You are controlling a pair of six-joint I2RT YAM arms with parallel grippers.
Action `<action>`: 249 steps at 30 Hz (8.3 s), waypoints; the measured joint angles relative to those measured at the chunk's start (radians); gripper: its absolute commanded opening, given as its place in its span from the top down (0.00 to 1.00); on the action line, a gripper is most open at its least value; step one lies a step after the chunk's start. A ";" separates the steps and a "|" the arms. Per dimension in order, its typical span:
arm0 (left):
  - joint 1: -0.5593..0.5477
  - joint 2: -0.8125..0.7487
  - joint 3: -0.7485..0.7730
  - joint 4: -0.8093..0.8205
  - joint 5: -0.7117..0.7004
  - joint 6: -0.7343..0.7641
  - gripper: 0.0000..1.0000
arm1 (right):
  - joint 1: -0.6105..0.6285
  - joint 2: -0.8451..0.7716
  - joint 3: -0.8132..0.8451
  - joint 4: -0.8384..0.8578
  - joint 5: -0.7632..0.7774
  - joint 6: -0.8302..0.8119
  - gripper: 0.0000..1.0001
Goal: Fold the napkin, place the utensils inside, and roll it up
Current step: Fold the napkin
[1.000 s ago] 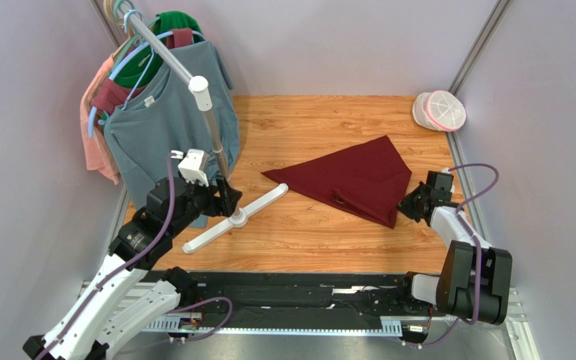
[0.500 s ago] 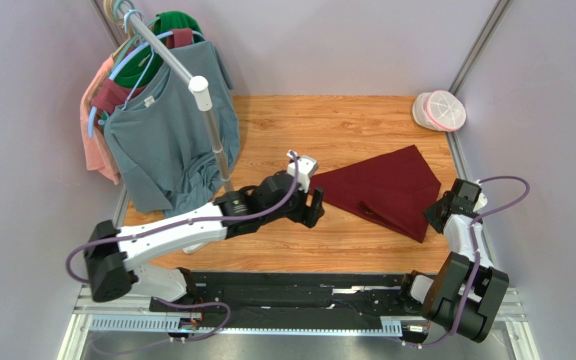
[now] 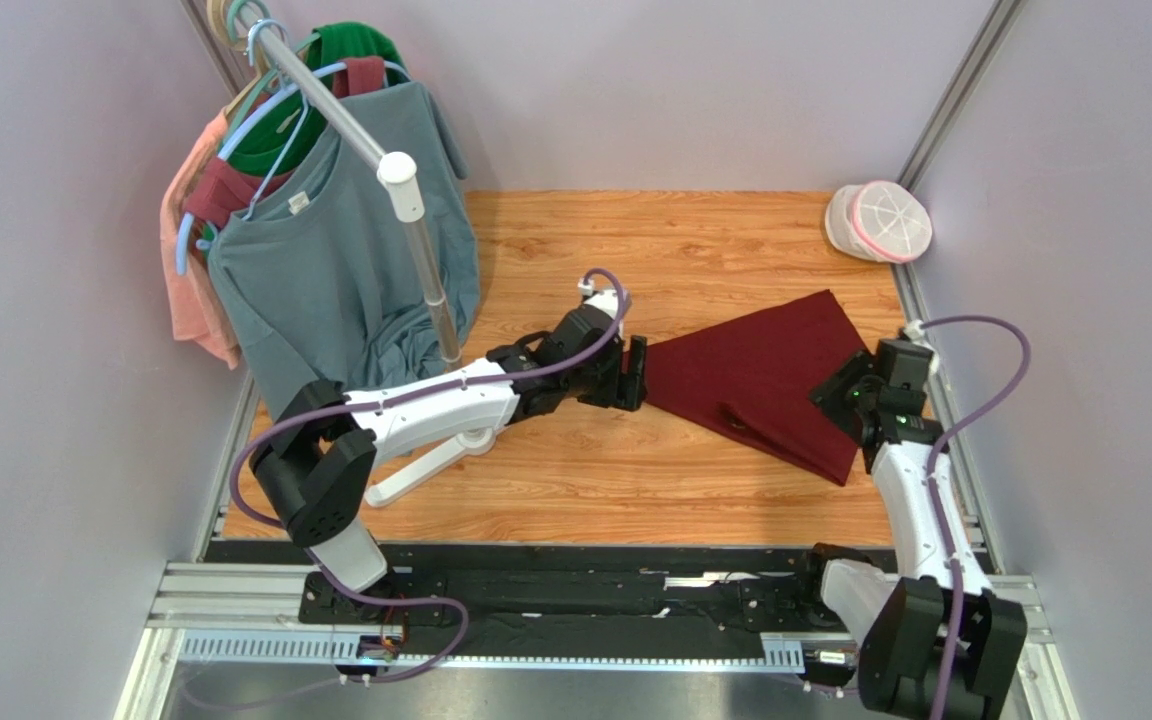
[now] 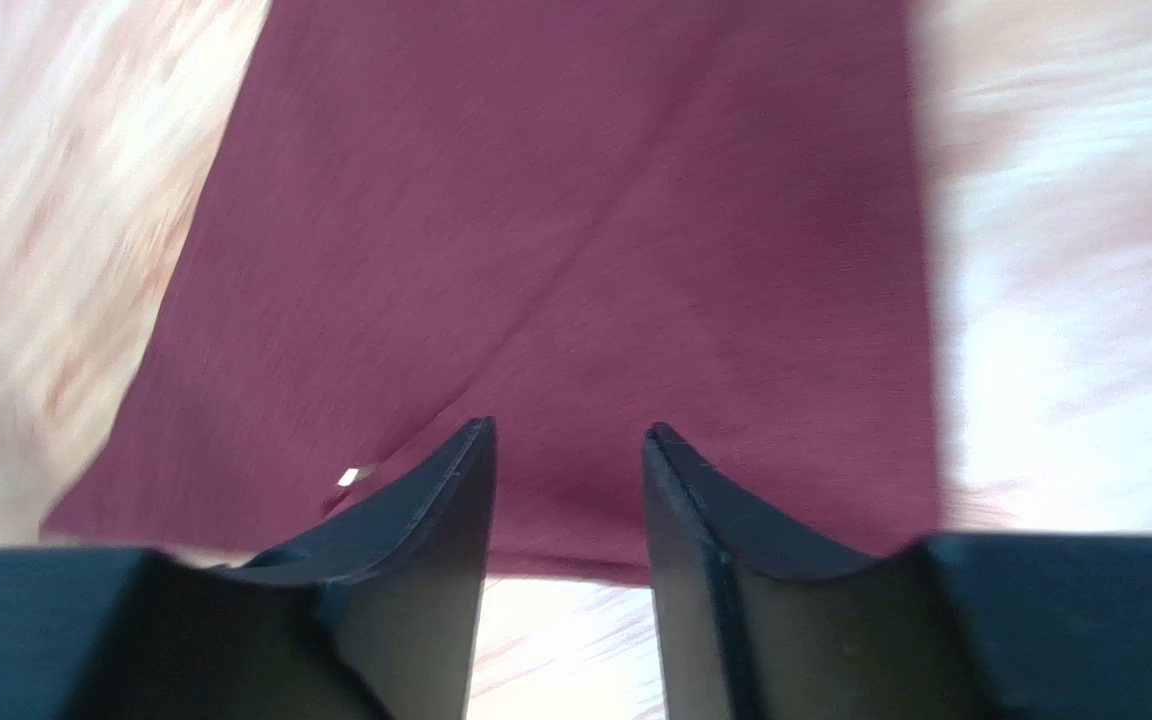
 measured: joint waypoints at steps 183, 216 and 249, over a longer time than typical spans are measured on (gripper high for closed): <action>-0.188 0.442 0.480 0.212 0.214 0.336 1.00 | 0.159 -0.114 0.065 -0.036 -0.086 -0.013 0.64; -0.221 0.669 0.645 0.243 0.249 0.325 1.00 | 0.135 -0.130 0.038 -0.044 -0.089 -0.043 0.64; -0.250 0.556 0.437 0.307 0.243 0.228 0.13 | 0.055 -0.198 0.075 -0.116 -0.073 -0.090 0.59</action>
